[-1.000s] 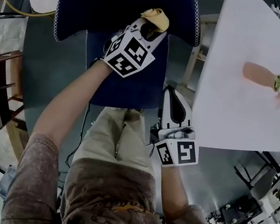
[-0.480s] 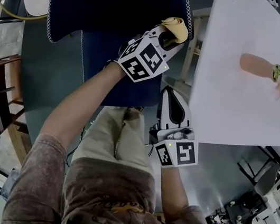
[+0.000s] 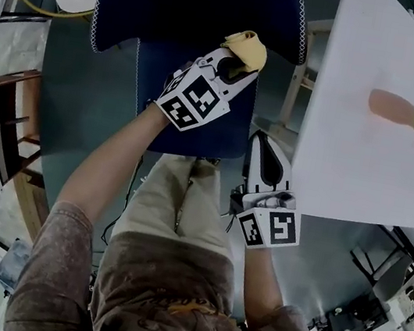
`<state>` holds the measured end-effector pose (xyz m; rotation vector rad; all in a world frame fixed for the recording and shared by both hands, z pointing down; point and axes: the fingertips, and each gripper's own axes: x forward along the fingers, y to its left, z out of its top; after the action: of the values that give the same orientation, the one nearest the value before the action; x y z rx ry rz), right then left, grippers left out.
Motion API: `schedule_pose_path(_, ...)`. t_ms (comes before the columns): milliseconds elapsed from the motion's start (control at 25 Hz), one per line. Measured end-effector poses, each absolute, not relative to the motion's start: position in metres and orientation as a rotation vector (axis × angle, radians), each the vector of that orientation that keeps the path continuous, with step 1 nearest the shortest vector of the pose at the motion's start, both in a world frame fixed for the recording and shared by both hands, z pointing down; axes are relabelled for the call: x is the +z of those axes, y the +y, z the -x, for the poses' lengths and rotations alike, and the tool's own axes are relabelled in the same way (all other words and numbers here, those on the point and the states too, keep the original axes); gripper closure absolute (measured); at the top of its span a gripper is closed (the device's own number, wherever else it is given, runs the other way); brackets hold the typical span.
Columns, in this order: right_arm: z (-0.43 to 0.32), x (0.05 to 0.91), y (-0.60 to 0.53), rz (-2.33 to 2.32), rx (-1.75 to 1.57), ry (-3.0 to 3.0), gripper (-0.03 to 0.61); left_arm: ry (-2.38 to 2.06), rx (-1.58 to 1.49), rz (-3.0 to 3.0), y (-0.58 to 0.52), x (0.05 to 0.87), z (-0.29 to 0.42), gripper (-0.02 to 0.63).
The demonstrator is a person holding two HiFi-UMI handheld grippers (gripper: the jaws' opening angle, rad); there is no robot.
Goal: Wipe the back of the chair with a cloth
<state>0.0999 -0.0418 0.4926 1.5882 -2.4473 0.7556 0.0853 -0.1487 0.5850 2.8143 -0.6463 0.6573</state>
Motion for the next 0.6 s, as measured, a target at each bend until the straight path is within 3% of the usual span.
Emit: schedule_pose_path(600, -0.082, 0.497, -0.043, -1.534, 0.757, -2.473, 0.552, -1.144, 0.896, -2.482, -0.127, 0.672, 0.109, 0.561)
